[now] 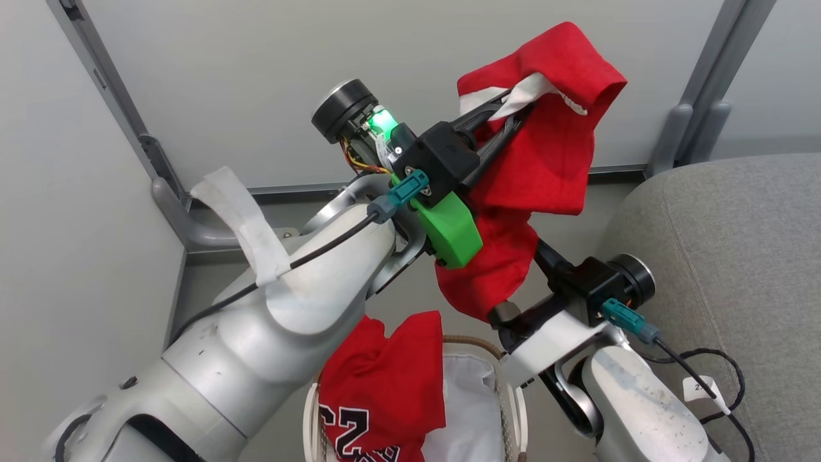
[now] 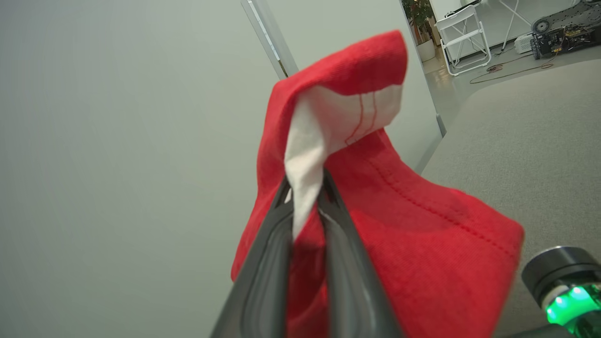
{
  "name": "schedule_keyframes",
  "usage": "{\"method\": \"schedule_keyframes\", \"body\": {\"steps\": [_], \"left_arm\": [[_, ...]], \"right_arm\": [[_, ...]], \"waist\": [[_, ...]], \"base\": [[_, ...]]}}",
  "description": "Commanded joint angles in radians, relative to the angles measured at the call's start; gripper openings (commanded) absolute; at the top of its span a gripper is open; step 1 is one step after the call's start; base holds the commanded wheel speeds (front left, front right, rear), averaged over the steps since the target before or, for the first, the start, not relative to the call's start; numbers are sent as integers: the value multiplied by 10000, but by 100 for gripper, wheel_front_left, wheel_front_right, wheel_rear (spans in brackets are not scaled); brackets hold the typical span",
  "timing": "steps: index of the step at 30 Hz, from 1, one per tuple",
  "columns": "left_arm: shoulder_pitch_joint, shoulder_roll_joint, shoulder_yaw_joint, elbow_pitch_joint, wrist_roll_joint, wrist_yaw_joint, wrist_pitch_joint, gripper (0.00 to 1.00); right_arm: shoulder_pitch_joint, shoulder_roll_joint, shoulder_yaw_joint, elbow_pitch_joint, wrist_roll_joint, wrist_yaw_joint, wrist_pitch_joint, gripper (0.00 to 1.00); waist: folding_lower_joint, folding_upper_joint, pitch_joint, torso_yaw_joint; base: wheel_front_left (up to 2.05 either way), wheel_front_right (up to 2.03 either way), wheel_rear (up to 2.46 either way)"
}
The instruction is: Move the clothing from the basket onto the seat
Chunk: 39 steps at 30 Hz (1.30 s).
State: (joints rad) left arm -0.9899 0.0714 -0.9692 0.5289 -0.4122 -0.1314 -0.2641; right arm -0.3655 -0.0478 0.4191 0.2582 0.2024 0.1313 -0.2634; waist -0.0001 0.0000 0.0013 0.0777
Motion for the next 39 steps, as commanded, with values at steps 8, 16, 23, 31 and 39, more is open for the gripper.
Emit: {"method": "schedule_keyframes", "body": {"steps": [8, 16, 23, 31, 39], "left_arm": [[437, 309, 29, 229, -468, 16, -4, 0], [786, 540, 204, 712, -924, 16, -1, 15], [1298, 634, 598, 942, -1451, 16, -1, 100], [2681, 607, 1374, 495, -1495, 16, -1, 100], [4401, 541, 1810, 135, -1034, 16, -1, 100]], "right_arm": [[5, -47, -219, -319, -277, -10, -21, 0], [276, -47, -441, -551, -185, -10, -21, 0], [316, -46, -840, -800, -184, -10, -21, 0], [281, -43, -1429, -867, -416, -10, -21, 0], [401, -43, -1825, -928, -689, -10, -21, 0]], "waist": [[1, 0, -49, -88], [1, 0, -64, -195], [1, 0, -15, -300], [1, 0, 52, -404], [1, 0, 102, -564]], "base": [[0, 0, 0], [0, 0, 0], [0, 0, 0], [0, 0, 0], [0, 0, 0]]}}
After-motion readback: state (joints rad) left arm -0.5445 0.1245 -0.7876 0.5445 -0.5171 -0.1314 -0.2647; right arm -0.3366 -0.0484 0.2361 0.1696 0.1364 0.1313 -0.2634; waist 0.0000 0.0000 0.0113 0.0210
